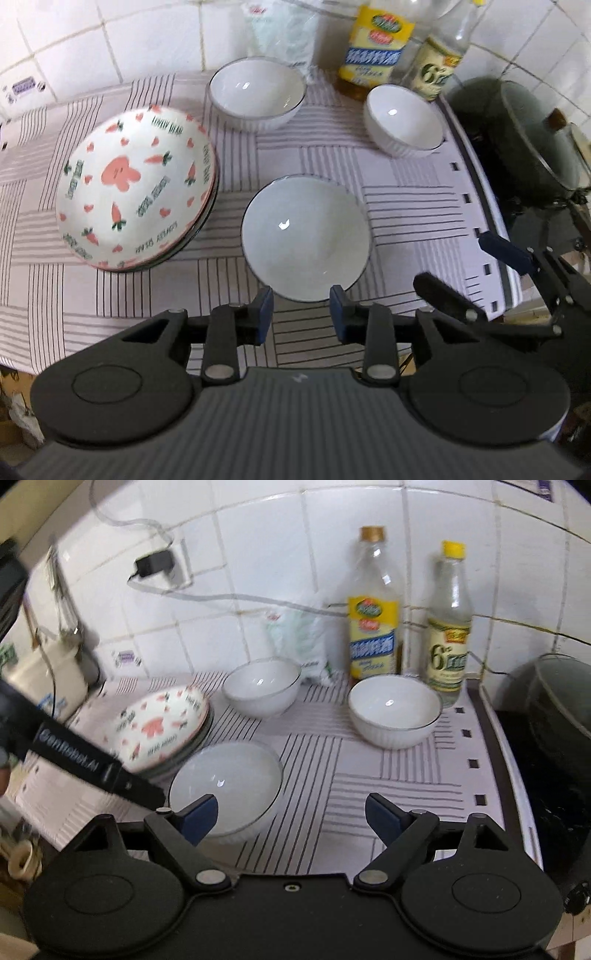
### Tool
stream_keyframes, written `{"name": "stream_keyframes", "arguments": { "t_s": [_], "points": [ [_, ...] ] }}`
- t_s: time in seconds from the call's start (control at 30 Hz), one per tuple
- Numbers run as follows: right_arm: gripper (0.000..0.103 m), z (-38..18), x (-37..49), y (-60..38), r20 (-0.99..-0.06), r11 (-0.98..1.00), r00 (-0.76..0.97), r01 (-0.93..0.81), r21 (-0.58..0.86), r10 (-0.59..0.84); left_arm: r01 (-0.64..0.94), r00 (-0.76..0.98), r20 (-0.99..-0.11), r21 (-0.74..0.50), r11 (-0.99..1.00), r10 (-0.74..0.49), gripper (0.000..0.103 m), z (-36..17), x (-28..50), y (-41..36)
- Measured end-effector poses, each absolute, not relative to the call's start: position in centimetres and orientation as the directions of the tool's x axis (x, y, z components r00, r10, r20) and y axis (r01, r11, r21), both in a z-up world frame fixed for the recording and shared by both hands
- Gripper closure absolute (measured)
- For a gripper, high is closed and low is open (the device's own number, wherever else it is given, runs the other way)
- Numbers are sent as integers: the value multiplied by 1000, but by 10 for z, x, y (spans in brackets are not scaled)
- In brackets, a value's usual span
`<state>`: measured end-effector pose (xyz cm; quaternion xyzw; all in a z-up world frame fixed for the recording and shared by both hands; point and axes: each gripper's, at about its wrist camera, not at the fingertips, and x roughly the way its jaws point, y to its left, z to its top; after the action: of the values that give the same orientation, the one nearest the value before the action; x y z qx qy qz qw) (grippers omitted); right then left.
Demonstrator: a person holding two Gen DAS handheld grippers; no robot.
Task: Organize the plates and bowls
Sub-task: 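Move both grippers to the second white bowl and close on its rim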
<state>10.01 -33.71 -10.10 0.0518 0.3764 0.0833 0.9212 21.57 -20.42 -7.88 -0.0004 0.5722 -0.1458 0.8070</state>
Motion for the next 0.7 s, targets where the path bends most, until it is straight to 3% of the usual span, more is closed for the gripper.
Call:
{"name": "stream_keyframes", "arguments": {
  "t_s": [0.17,0.2,0.47,0.53,0.6,0.7],
  "points": [
    [21,-86,106,-345,-671,980,716,-97,174,190,297,341,-901,-166,940,-267,70,-59,220,-211],
    [26,-83,108,-347,-668,979,719,-95,179,191,307,354,-894,-168,937,-277,70,-56,222,-211],
    [31,-82,137,-361,-665,981,738,20,191,115,388,379,-842,-231,892,-383,69,-51,263,-221],
    [40,-82,143,-365,-656,972,743,28,233,135,400,362,-846,-237,885,-390,68,-53,280,-225],
    [40,-81,148,-372,-621,945,758,16,326,201,419,341,-861,-219,881,-376,68,-57,298,-232],
    [40,-82,160,-374,-640,948,757,92,305,133,458,327,-859,-221,861,-394,66,-60,318,-238]
  ]
}}
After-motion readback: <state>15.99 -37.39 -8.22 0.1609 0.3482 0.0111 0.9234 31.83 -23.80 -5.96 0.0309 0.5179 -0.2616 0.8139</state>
